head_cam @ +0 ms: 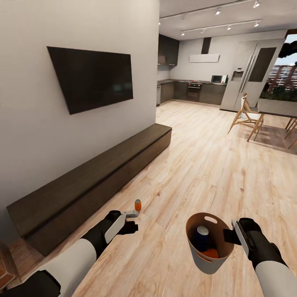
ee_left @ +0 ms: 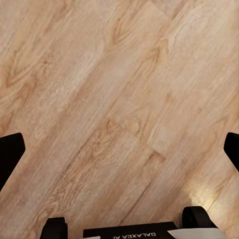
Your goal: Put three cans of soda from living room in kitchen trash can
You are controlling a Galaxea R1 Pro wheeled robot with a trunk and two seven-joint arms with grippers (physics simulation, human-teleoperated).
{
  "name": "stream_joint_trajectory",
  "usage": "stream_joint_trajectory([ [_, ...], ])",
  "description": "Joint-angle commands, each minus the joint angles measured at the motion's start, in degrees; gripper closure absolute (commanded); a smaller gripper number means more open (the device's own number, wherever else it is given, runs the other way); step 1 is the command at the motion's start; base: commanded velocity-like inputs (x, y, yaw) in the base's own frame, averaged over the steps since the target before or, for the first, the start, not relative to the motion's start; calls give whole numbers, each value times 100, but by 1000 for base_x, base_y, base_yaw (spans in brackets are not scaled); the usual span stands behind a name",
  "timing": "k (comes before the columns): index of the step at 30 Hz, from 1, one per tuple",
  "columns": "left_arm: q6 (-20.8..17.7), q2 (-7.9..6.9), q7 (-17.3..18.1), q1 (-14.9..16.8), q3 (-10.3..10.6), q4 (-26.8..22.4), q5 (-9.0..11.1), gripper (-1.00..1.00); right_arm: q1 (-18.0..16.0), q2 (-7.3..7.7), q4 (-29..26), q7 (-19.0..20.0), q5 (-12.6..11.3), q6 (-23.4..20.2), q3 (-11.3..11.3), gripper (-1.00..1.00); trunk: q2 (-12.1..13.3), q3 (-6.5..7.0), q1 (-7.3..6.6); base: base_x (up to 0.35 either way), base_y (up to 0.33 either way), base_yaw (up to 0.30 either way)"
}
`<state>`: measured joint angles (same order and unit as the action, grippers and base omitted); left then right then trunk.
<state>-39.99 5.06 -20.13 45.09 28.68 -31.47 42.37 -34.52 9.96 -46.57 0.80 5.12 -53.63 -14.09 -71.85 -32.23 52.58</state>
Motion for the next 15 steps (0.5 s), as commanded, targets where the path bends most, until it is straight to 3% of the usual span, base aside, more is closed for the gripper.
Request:
stream_joint_trajectory([
  [1, 0, -2, 2, 0, 2, 0, 0, -100, -2, 1, -1, 33, -79, 1, -4, 100, 0, 1, 0, 138, 64, 0],
  [15, 1, -7, -2, 0, 6, 58, -20, -100, 153, 2, 7, 26, -82, 6, -10, 100, 0, 53, 0, 283, 152, -31],
])
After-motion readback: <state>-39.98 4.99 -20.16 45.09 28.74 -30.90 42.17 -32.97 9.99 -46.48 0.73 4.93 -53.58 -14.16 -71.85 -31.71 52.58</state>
